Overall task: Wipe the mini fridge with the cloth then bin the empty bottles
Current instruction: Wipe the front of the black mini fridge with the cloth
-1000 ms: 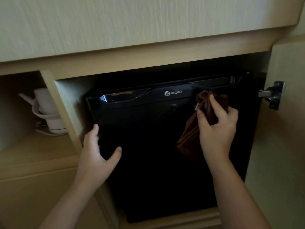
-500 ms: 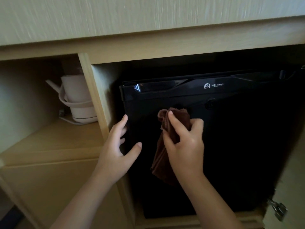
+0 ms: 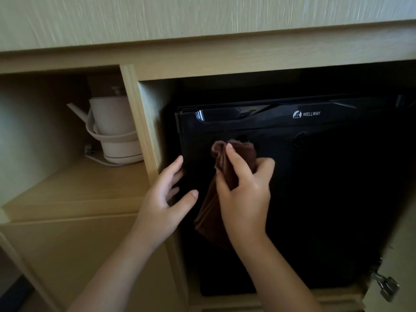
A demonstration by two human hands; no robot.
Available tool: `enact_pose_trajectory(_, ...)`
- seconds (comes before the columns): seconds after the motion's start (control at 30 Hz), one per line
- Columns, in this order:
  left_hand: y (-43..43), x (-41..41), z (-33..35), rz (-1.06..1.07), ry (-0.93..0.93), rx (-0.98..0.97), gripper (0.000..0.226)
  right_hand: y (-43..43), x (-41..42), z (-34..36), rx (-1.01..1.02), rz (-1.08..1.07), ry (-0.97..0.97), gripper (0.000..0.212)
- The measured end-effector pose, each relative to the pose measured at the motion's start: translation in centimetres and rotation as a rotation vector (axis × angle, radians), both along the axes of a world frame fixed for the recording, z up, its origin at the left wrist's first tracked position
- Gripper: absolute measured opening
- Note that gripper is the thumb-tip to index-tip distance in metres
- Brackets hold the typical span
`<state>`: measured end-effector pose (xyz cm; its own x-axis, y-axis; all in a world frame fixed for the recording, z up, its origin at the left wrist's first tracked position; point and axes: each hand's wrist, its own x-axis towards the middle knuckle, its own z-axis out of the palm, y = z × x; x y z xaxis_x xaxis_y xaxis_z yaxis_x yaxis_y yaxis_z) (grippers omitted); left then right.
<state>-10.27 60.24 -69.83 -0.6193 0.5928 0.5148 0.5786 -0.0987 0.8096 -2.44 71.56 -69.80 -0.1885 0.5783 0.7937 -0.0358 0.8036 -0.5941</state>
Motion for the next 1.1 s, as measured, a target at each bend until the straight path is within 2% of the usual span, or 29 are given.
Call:
enact_pose_trajectory(0.07, -0.1, 0.0, 0.1, -0.017, -0.03, 0.016, 0.067, 0.2, 0.3, 0.1, -0.043, 0.035, 0.022, 0.052)
enact_pose_trajectory(0.2, -0.5, 0.4, 0.5, -0.045, -0.068, 0.035, 0.067, 1.7, 1.3, 2.3, -0.215, 0.05, 0.191, 0.049)
enact_pose_trajectory(0.27, -1.2, 0.2, 0.8, -0.07, -0.078, 0.061, 0.067, 1.8, 1.4, 3.2, -0.24, 0.061, 0.169, 0.047)
enact_pose_trajectory(0.5, -3.3, 0.2, 2.0, -0.075, -0.121, 0.215, 0.057, -2.2, -2.2, 1.7, 0.008, 0.008, 0.009, 0.05)
enact_pose_trajectory(0.67, -4.3, 0.1, 2.9, -0.059, -0.108, 0.263, 0.052, -4.0, -3.0, -1.6, 0.117, 0.103, -0.103, 0.051)
enact_pose_trajectory(0.73, -4.1, 0.3, 2.8, -0.052, -0.101, 0.253, 0.052, -3.3, -2.5, -1.6, 0.069, 0.127, -0.063, 0.05)
enact_pose_trajectory(0.87, -3.5, 0.8, 2.3, -0.038, -0.065, 0.198, 0.053, -0.2, -0.4, 1.2, -0.116, 0.051, 0.155, 0.047)
enact_pose_trajectory(0.93, -3.2, 1.1, 1.9, -0.029, -0.058, 0.162, 0.053, 1.1, 0.4, 2.2, -0.154, 0.008, 0.152, 0.046)
enact_pose_trajectory(1.0, -2.7, 1.1, 1.4, -0.011, -0.069, 0.144, 0.054, 0.8, 0.2, 1.5, -0.06, -0.045, 0.09, 0.048)
enact_pose_trajectory(1.1, -1.5, 1.2, 0.7, 0.021, -0.11, 0.145, 0.059, -0.9, -0.8, -2.5, 0.167, 0.013, -0.138, 0.056)
